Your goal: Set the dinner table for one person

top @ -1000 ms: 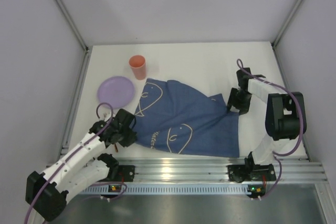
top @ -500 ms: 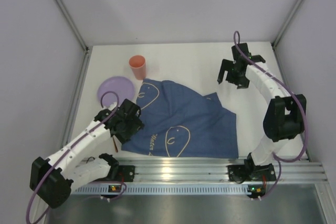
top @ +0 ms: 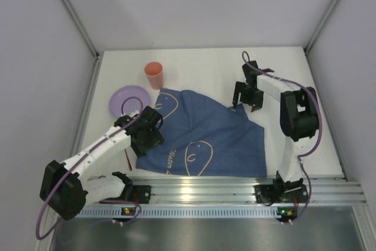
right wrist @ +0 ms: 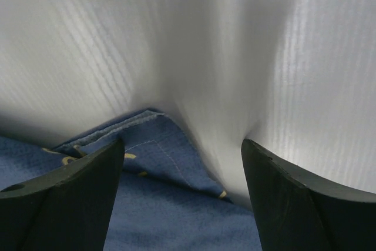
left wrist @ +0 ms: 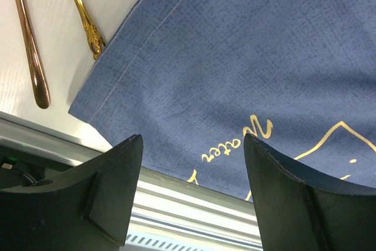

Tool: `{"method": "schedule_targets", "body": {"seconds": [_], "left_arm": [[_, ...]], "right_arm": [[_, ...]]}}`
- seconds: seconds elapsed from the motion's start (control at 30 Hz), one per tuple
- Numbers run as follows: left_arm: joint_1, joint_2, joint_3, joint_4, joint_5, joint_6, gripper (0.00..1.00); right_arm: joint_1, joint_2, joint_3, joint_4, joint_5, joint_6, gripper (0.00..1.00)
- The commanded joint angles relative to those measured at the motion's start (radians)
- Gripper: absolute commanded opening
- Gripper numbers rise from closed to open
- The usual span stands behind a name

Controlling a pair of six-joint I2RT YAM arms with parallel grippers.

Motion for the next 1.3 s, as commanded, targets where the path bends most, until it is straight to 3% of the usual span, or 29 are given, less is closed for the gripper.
{"method": "schedule_targets", "body": {"seconds": [0.0,0.07,0.13,0.17,0.2,0.23,0.3,0.57,0.77,0.9,1.03,1.27], "left_arm": [[-0.001,0.021,0.038,0.036,-0.028,0.045,0.75],[0.000,0.041,0.045,0.043,-0.034,0.058,0.74],[0.000,0.061,0.054,0.044,-0.037,0.071,0.74],[0.002,0.066,0.057,0.046,-0.037,0.074,0.74],[0.003,0.071,0.060,0.049,-0.036,0.078,0.74],[0.002,0.080,0.063,0.050,-0.034,0.084,0.74],[0.005,0.086,0.065,0.050,-0.036,0.092,0.74],[0.020,0.100,0.052,0.064,-0.028,0.112,0.74],[0.032,0.106,0.035,0.090,-0.004,0.123,0.74],[0.032,0.121,0.049,0.092,0.006,0.126,0.73],[0.032,0.106,0.045,0.079,0.010,0.127,0.73],[0.032,0.042,0.032,0.033,-0.011,0.117,0.73]], "right_arm": [[0.058,-0.003,0.009,0.016,-0.016,0.017,0.81],[0.084,0.006,-0.004,0.025,-0.014,0.021,0.77],[0.100,0.032,-0.014,0.036,-0.017,0.023,0.67],[0.101,0.046,-0.016,0.037,-0.019,0.024,0.49],[0.104,0.066,-0.016,0.039,-0.019,0.024,0.37],[0.104,0.086,-0.011,0.039,-0.016,0.021,0.18],[0.103,0.104,0.002,0.031,0.001,0.012,0.01],[0.032,0.083,0.140,-0.084,0.117,-0.055,0.00],[-0.006,0.101,0.434,-0.188,0.239,-0.106,0.00],[-0.022,0.166,0.545,-0.223,0.260,-0.112,0.00],[-0.025,0.213,0.593,-0.228,0.280,-0.123,0.00],[-0.049,0.250,0.589,-0.286,0.447,-0.094,0.00]]}}
